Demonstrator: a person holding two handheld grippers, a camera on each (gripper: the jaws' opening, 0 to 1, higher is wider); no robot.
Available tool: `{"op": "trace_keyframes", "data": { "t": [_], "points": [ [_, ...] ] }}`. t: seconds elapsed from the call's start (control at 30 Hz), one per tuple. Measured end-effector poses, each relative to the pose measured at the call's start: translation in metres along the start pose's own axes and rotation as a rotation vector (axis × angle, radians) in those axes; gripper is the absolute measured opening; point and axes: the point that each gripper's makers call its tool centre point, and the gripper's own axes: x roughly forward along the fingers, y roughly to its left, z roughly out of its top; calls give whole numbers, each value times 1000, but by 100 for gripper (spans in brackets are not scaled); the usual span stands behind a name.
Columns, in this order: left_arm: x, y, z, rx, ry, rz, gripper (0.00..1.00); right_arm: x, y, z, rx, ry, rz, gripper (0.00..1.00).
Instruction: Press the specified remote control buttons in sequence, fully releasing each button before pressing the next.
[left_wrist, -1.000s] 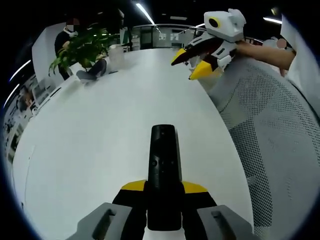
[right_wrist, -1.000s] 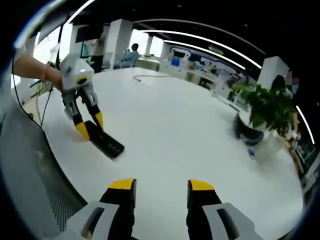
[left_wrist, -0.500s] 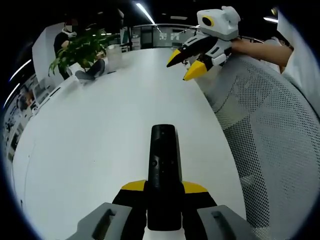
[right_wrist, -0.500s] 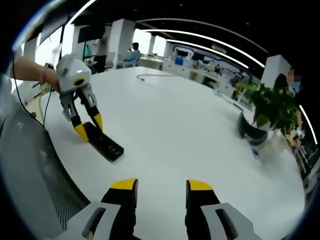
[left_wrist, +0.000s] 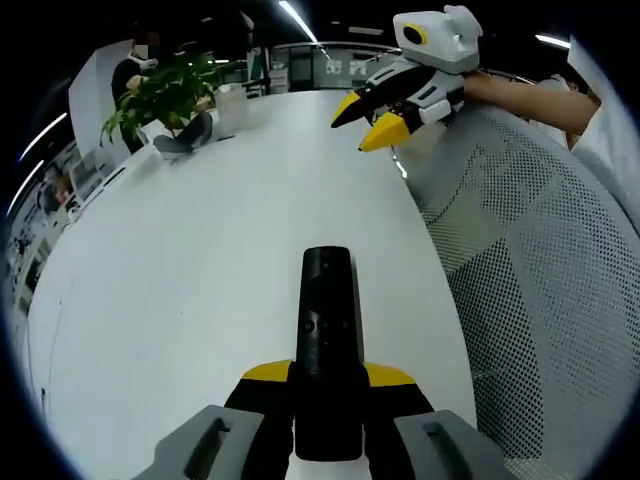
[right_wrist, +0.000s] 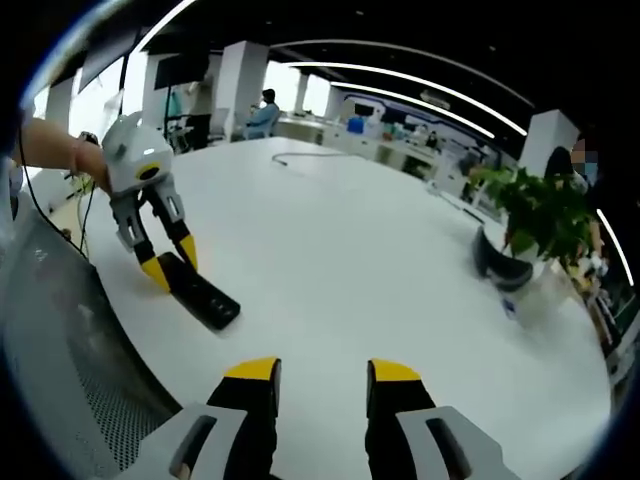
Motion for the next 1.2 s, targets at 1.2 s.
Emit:
{"op": "trace_keyframes", "data": {
  "t": [1.2],
  "points": [
    [2,-5,0,-63,202,57,24,5,33,-9,-45,43,177,25]
  ]
}}
